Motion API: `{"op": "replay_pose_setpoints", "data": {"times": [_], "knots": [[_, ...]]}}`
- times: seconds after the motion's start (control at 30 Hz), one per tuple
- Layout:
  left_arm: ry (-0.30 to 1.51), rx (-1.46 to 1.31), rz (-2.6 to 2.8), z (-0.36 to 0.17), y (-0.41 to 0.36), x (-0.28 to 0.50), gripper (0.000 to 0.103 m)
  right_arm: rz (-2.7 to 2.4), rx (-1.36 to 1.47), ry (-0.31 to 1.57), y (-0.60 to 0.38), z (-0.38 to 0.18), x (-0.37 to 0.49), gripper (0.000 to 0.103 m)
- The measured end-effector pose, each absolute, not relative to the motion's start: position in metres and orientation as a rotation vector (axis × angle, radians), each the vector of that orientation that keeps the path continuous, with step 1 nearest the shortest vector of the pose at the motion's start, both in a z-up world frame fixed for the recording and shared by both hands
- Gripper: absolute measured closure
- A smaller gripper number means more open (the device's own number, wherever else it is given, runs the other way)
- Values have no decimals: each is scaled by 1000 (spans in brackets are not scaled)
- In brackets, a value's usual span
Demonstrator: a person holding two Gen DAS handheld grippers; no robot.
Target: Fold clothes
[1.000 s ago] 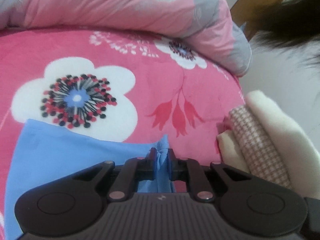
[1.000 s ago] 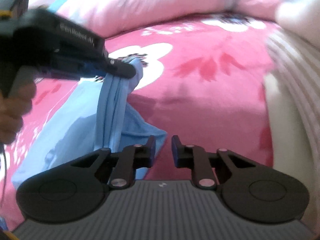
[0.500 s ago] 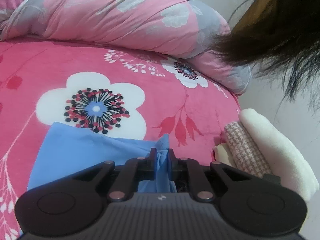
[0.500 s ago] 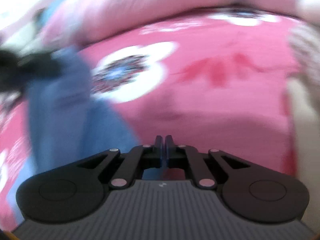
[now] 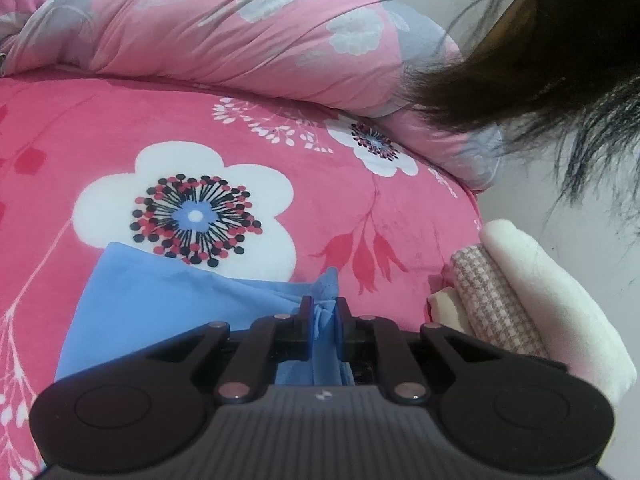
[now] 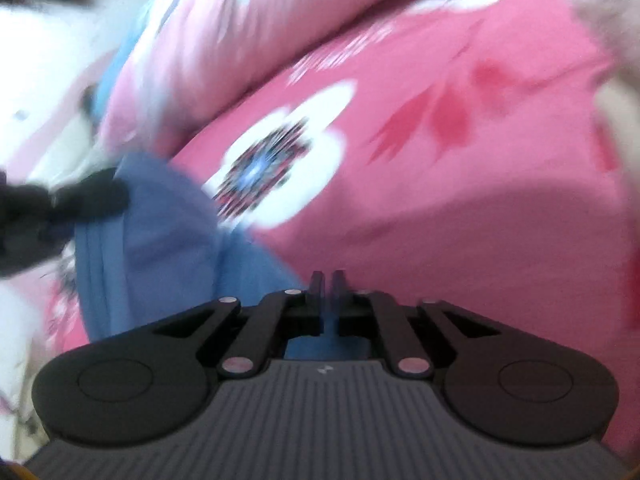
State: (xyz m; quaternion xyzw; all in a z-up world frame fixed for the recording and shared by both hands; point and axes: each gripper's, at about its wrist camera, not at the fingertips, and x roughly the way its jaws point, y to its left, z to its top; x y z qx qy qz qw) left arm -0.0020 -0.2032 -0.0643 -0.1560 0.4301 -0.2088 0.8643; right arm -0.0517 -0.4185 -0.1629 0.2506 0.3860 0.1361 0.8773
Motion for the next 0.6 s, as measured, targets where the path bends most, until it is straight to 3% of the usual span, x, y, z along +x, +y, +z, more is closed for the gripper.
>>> {"op": "replay_pose_setpoints", "data": {"times": [0.2, 0.23, 0.37, 0.6], "knots": [[926, -345, -465, -80, -219, 9, 91, 160, 481, 810, -428, -145, -88, 98], [953, -355, -489, -87, -224, 14, 86, 147, 474, 811, -430, -143, -94, 98], [1047, -372, -489, -110, -238, 27, 47, 81, 469, 840, -434, -148, -109, 98], [1008, -345, -421, -99, -214, 22, 40, 25, 487, 826, -441, -147, -121, 98]]}}
